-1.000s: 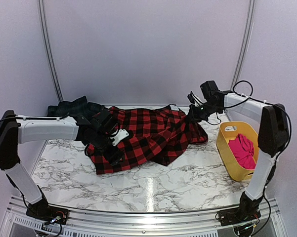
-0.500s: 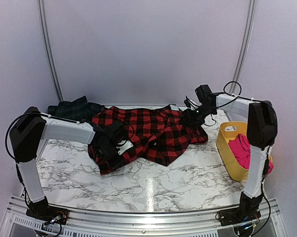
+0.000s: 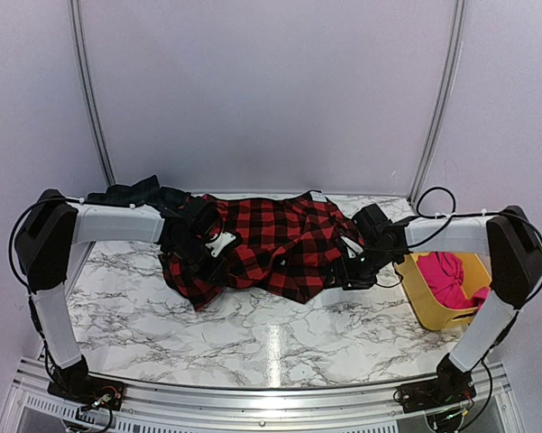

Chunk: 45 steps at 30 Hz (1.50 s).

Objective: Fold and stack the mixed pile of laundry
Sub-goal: Flatten out the crumpled T-shirt at the center of the board.

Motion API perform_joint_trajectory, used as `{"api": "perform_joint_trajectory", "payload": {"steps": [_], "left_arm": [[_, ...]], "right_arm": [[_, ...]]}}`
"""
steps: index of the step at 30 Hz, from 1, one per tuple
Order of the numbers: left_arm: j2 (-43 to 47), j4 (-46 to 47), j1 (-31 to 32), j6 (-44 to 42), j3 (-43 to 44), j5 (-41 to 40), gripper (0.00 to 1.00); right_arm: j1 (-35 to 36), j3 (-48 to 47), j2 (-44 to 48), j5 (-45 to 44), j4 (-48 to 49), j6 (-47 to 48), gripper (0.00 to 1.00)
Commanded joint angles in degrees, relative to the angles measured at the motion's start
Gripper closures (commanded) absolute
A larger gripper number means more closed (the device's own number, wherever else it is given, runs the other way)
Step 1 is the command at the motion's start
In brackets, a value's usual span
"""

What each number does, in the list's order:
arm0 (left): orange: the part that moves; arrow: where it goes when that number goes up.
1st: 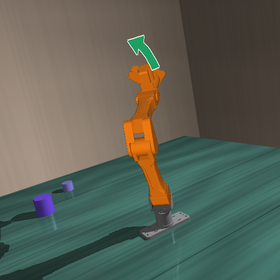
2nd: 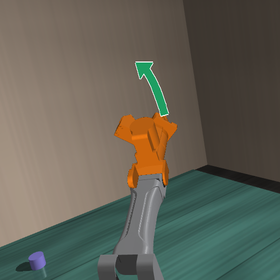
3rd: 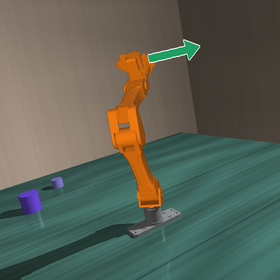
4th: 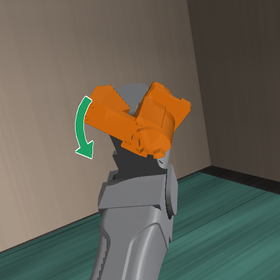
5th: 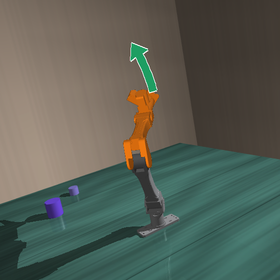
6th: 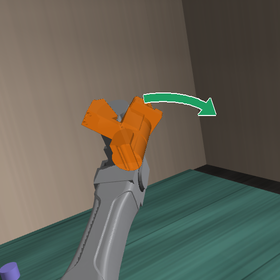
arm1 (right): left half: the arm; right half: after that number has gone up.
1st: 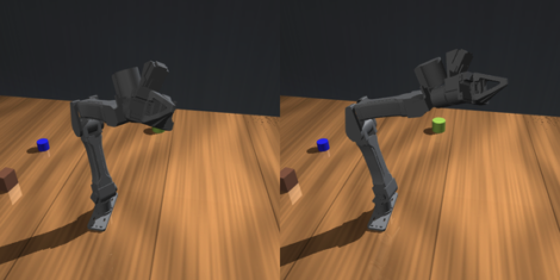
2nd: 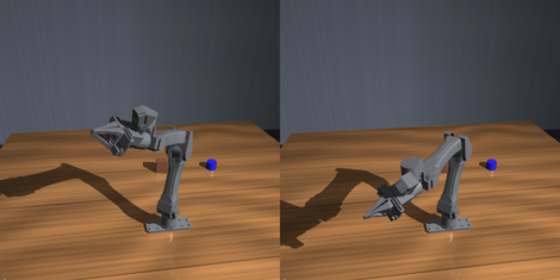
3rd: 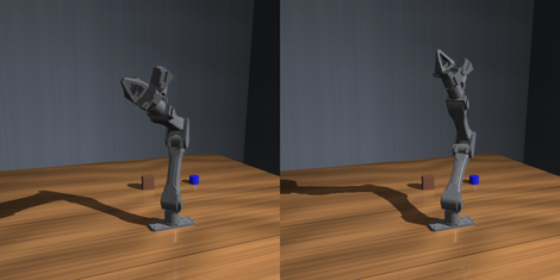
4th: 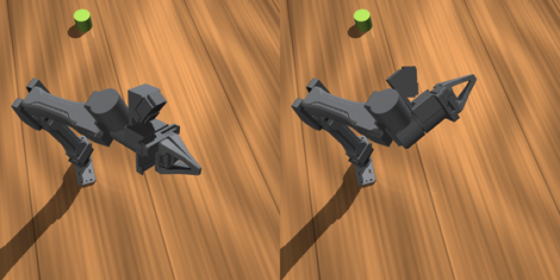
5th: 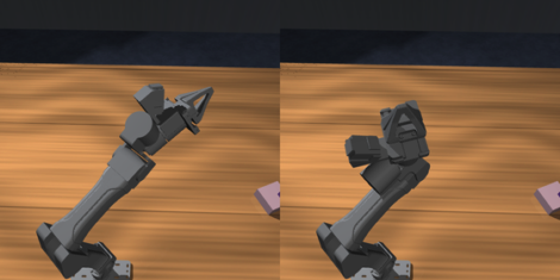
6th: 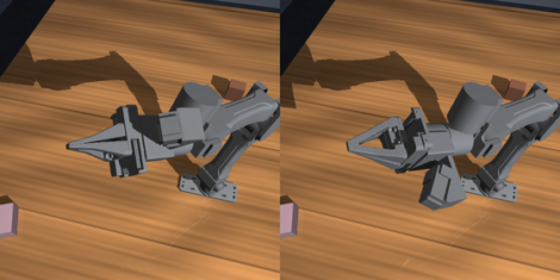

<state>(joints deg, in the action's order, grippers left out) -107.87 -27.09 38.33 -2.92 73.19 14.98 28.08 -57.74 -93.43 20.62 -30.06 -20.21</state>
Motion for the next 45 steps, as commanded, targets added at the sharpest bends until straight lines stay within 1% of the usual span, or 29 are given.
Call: {"api": "perform_joint_trajectory", "payload": {"steps": [1,4,9,10,11,12,13,14,15,16,19,23,27,29,32,35,36,37,40,41,43,44,45], "left_arm": [[0.6,-0.7,0.1,0.4,0.1,2.1,1.00],[1.5,-0.7,0.1,0.3,-0.4,1.5,1.00],[1.9,-0.7,0.0,0.3,-0.9,0.0,1.00],[1.9,-0.7,0.0,0.4,-0.9,-0.3,1.00],[1.9,-0.7,0.0,0.2,-1.0,-0.4,1.00],[1.9,-0.7,0.0,0.1,-0.8,-0.6,1.00],[1.8,-0.7,0.0,-0.1,-0.6,-1.1,1.00],[1.9,-0.7,0.0,-0.4,-0.4,-1.7,1.00],[2.1,-0.8,-0.1,-0.6,-0.1,-2.3,1.00],[2.4,-0.9,-0.1,-0.8,0.1,-2.8,1.00],[3.8,-1.2,-0.2,-1.5,0.7,-4.4,1.00],[6.4,-2.2,-0.3,-2.9,0.9,-6.6,1.00],[9.5,-6.5,0.1,-4.9,1.5,-9.4,1.00],[12.2,-8.4,1.3,-6.0,0.2,-11.8,1.00],[17.2,-11.0,4.1,-7.0,-3.2,-14.2,1.00],[22.5,-13.2,8.9,-7.7,-7.0,-14.7,1.00],[24.1,-13.6,10.6,-8.1,-8.3,-14.7,1.00],[25.4,-13.9,12.5,-8.5,-9.5,-16.4,1.00],[26.6,-16.2,17.6,-8.9,-11.6,-19.0,1.00],[26.4,-17.2,18.6,-8.6,-12.1,-20.9,0.97],[26.0,-18.8,19.2,-6.9,-12.4,-24.0,0.84],[26.3,-18.9,19.2,-5.6,-12.6,-25.6,0.72],[27.3,-18.6,19.0,-4.5,-12.6,-26.6,0.57]], "right_arm": [[-1.7,-1.5,-3.9,-1.1,8.1,-5.5,0.38],[-1.9,-2.5,-6.0,-1.8,9.8,-6.6,0.40],[-3.8,-3.7,-11.4,0.4,14.2,-9.6,0.40],[-4.1,-4.0,-12.4,1.2,15.1,-10.0,0.43],[-4.5,-4.2,-13.2,2.0,15.8,-10.4,0.47],[-4.8,-4.6,-13.7,2.8,16.2,-10.8,0.55],[-5.1,-4.8,-13.9,4.2,16.2,-10.9,0.74],[-5.4,-5.1,-13.6,5.0,15.9,-10.8,0.84],[-5.6,-5.3,-12.4,5.8,15.2,-10.6,0.97],[-5.6,-5.3,-10.5,6.0,14.2,-10.4,1.00],[-5.7,-4.9,-0.5,6.9,10.6,-10.0,1.00],[-5.7,-5.4,11.5,6.7,2.6,-10.1,1.00],[-5.5,-5.1,20.9,9.0,-2.8,-10.9,1.00],[-5.1,-5.5,25.6,9.2,-5.1,-11.7,1.00],[-3.6,-6.2,32.4,10.5,-8.6,-12.8,1.00],[-1.3,-5.4,38.2,10.8,-13.6,-14.8,1.00],[-0.6,-4.7,39.7,11.0,-15.2,-16.0,1.00],[0.3,-3.8,41.5,11.0,-16.4,-17.6,1.00],[3.2,0.5,47.1,11.8,-18.3,-23.8,1.00],[3.9,2.0,48.9,12.3,-19.6,-25.1,1.00],[5.5,4.9,51.4,13.0,-21.7,-27.5,1.00],[6.4,6.5,52.6,13.6,-21.7,-28.9,1.00],[7.3,8.3,53.5,15.1,-20.8,-30.5,1.00]]}}
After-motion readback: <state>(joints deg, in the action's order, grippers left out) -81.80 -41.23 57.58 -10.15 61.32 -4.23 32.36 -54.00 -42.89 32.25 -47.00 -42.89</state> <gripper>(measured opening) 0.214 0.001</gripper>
